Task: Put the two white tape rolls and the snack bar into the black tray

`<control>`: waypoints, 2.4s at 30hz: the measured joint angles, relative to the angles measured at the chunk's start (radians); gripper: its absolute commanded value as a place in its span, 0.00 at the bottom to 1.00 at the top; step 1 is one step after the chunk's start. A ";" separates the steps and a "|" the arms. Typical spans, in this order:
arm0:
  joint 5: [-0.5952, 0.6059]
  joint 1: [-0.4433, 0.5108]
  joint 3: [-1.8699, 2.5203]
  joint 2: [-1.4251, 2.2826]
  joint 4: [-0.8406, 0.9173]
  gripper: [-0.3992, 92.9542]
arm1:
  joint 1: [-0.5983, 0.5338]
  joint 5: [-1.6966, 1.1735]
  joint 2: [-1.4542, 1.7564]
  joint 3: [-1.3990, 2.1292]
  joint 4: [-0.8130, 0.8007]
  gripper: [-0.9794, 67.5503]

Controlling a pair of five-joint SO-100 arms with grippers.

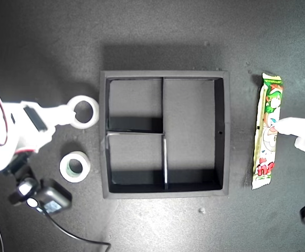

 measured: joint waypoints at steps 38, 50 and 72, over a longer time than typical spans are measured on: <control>0.089 -0.124 -0.101 -0.408 -0.196 0.18 | -0.040 0.000 -0.291 0.272 -0.291 0.39; 0.089 -0.163 -0.075 -0.408 -0.235 0.07 | 0.014 0.000 -0.430 0.230 -0.348 0.22; 0.124 -0.198 -0.080 0.091 0.132 0.01 | 0.014 0.000 -0.436 -0.098 -0.064 0.13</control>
